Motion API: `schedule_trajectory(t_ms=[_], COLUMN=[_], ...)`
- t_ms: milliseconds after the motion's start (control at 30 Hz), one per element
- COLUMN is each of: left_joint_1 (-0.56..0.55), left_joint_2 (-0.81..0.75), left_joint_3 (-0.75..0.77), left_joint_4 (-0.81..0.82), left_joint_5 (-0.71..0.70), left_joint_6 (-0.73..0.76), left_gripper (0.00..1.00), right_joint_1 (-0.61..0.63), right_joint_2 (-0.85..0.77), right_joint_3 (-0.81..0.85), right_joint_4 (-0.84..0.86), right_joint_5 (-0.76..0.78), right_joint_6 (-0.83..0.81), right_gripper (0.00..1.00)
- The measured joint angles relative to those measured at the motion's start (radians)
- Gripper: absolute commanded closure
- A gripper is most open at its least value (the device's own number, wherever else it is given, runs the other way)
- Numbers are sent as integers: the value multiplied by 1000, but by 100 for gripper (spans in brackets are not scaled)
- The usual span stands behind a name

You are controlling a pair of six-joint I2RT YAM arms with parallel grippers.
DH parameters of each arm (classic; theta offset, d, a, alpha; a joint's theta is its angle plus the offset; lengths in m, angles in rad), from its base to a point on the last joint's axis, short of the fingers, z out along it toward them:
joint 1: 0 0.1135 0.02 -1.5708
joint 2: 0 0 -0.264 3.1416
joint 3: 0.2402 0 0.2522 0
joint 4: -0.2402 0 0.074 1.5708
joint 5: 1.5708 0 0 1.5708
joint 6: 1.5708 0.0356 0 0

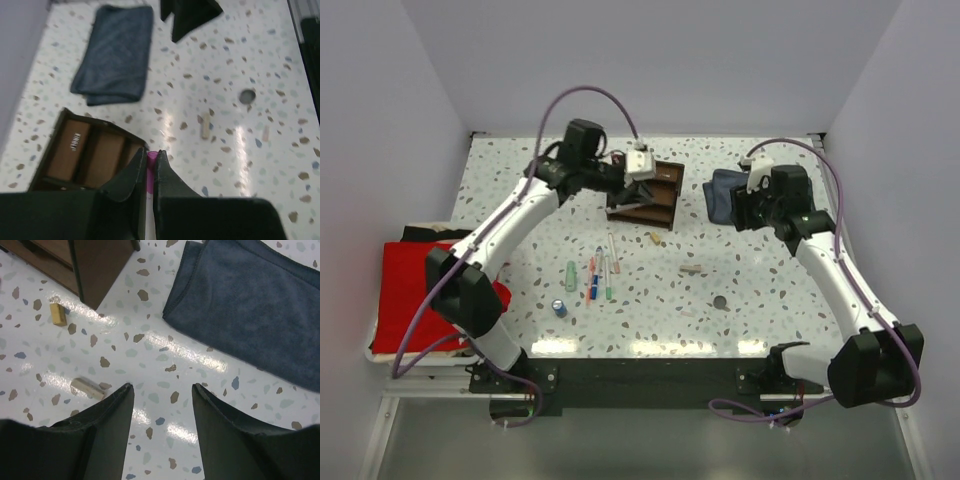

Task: Sort the stationery into containers
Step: Pick up the pen from the center of the board, then place the pen in the storage box.

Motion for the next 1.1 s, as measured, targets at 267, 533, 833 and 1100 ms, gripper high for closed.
schedule_trajectory(t_ms=[267, 533, 833, 1100], left_joint_1=[268, 288, 292, 304], left_joint_2=[89, 453, 575, 644], left_joint_3=[-198, 12, 137, 100], left_joint_4=[1236, 1703, 1817, 1872], left_joint_5=[289, 265, 241, 230], left_joint_6=[-817, -1253, -1357, -1397], left_gripper=[100, 100, 100, 100], right_joint_1=[0, 0, 0, 22], right_joint_2=[104, 226, 378, 393], right_joint_3=[122, 219, 352, 386], right_joint_4=[-14, -28, -64, -110], right_joint_5=[22, 32, 35, 54], right_joint_6=[-50, -81, -109, -150], right_gripper=[46, 46, 46, 46])
